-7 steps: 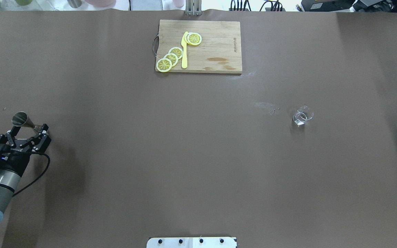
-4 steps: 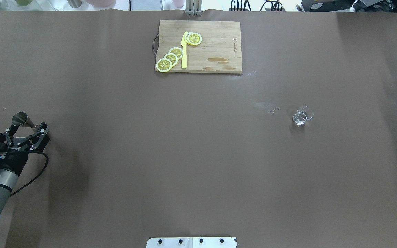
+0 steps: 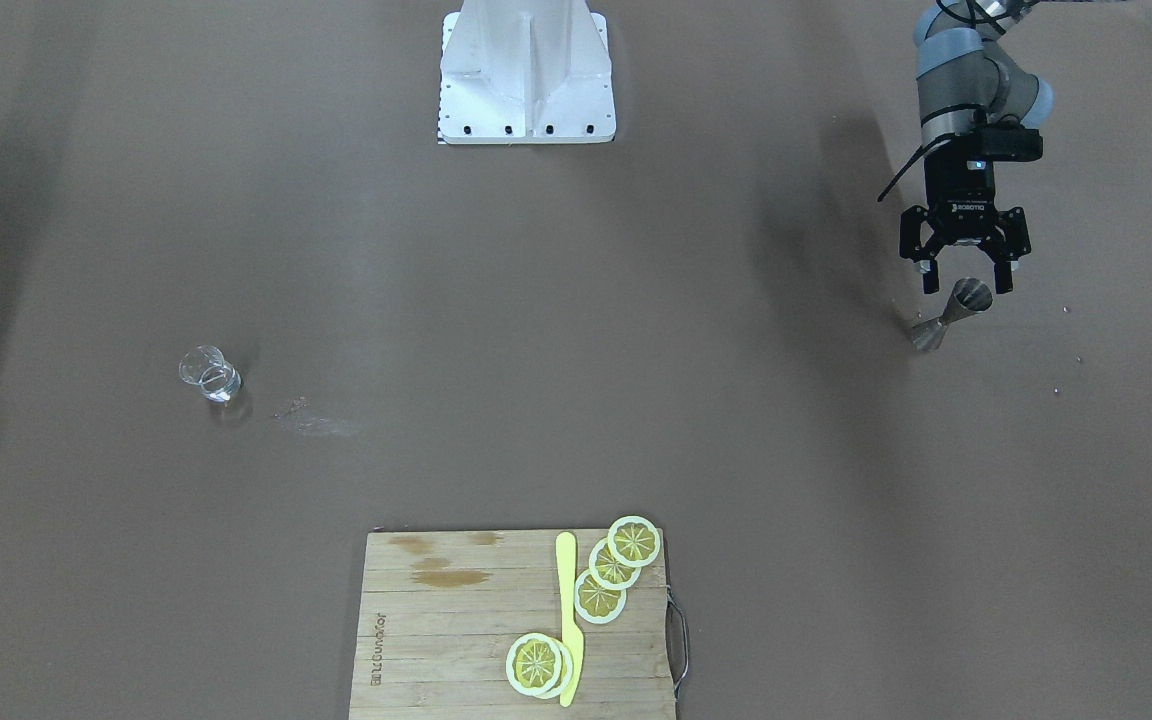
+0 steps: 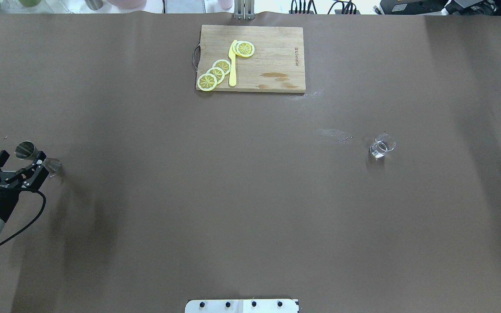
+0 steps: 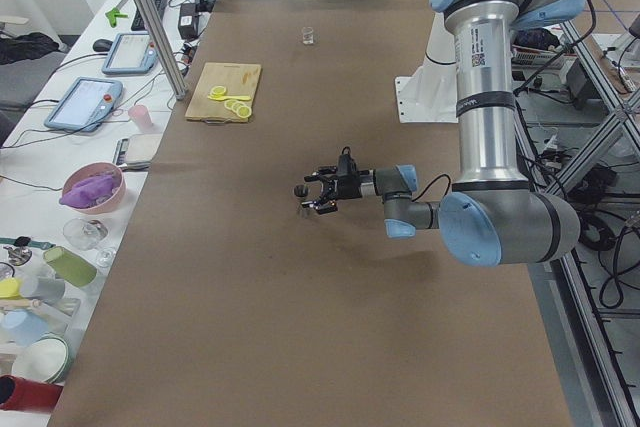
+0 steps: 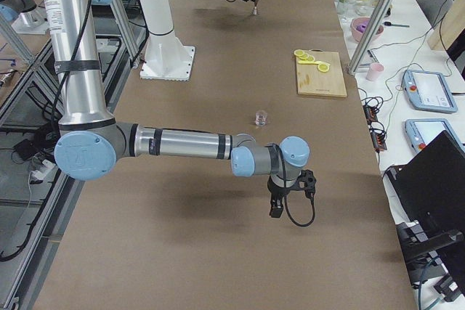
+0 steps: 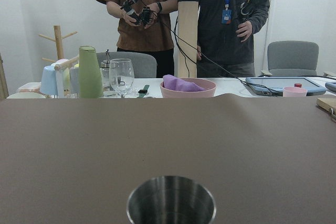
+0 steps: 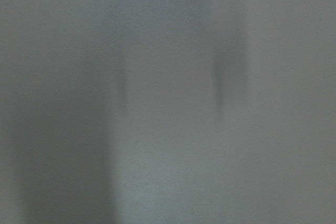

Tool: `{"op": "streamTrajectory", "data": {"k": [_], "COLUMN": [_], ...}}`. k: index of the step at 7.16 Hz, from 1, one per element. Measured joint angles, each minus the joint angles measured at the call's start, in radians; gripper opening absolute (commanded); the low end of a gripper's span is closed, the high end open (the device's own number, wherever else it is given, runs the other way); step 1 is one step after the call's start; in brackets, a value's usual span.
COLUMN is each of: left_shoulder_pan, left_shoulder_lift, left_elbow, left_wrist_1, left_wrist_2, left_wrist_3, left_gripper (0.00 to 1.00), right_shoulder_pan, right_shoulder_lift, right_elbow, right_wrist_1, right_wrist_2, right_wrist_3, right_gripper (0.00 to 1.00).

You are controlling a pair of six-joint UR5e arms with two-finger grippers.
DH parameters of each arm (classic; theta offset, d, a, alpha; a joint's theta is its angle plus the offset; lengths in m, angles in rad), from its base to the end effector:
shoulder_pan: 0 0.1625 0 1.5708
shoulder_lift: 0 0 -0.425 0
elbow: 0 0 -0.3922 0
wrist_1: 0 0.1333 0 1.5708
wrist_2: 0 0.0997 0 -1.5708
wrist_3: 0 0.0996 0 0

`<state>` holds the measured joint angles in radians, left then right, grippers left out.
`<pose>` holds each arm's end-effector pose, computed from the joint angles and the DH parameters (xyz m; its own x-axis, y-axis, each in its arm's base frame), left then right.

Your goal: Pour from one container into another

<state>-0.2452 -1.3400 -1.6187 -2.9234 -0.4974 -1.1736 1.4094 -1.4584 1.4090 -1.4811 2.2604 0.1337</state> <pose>0.3064 -0.3043 0.5743 0.6977 0.0157 -0.7162 0.6841 0.2824 0.6725 -0.0181 -0.5463 0.6769 0.7720 -0.0165 0.6354 0.0582 0.9973 -0.0448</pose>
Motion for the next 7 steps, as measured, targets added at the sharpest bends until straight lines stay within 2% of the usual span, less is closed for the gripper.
{"op": "streamTrajectory", "data": {"k": [2,4,7], "left_shoulder_pan": [-0.017,-0.036,-0.097], "left_shoulder_lift": [0.03,0.065,0.057], "left_elbow": [-0.048,-0.141,-0.285], "left_wrist_1": [0.0,0.0,0.035], "left_wrist_2": [-0.012,-0.041,-0.127], "left_wrist_3": [0.025,0.096,0.253], "left_gripper": [0.97,0.97,0.97], "right_shoulder_pan": [0.02,0.028,0.033], "right_shoulder_lift": [0.017,0.013,0.004], "right_elbow": [0.02,0.052,0.079], "right_wrist_1": [-0.06,-0.069,-0.09], "right_wrist_2": [0.001,0.007,0.016], "right_wrist_3": [-0.079,-0.091,-0.093], "right_gripper": [1.0,1.0,1.0]}}
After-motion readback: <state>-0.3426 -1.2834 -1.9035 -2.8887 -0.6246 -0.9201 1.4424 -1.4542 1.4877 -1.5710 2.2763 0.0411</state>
